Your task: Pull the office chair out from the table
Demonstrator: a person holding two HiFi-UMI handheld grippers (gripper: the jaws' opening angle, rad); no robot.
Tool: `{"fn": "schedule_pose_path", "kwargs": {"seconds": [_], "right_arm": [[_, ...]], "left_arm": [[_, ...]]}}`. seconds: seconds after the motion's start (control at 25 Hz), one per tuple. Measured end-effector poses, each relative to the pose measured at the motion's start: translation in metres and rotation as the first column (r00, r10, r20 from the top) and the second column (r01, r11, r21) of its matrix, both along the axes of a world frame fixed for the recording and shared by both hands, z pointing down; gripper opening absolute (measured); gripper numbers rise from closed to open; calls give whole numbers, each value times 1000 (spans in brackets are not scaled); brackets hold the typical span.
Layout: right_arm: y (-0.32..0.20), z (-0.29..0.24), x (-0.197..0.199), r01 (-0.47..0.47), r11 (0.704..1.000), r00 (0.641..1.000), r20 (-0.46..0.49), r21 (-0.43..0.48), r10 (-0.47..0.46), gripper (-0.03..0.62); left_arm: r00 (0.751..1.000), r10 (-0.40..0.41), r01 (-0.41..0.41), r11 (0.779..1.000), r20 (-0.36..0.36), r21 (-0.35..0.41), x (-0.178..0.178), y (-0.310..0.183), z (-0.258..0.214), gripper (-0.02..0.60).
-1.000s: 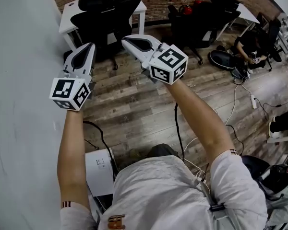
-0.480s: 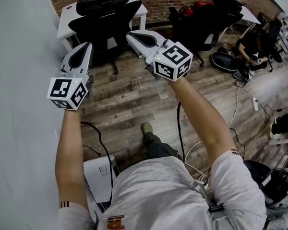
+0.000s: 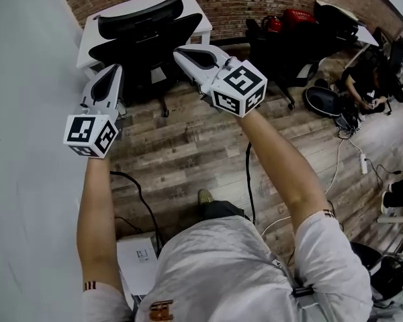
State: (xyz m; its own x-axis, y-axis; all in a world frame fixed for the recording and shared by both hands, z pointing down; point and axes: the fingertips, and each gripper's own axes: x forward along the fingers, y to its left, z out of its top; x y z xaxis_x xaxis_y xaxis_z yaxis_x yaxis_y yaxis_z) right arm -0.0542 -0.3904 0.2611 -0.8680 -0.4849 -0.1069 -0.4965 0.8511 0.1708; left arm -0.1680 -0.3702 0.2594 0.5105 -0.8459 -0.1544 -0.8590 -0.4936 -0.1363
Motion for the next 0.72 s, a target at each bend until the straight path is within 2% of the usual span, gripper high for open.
{"fn": "schedule_pose_path", "kwargs": {"seconds": [0.44, 0.72], "right_arm": [[-93, 3, 15, 56, 998, 997, -48, 4, -56, 2], [-133, 11, 4, 59, 998, 994, -87, 5, -59, 2]], "left_arm": [[994, -82, 84, 996, 68, -21, 2, -85, 6, 0], [981, -101, 111, 993, 163, -50, -14, -119, 20, 0]]}}
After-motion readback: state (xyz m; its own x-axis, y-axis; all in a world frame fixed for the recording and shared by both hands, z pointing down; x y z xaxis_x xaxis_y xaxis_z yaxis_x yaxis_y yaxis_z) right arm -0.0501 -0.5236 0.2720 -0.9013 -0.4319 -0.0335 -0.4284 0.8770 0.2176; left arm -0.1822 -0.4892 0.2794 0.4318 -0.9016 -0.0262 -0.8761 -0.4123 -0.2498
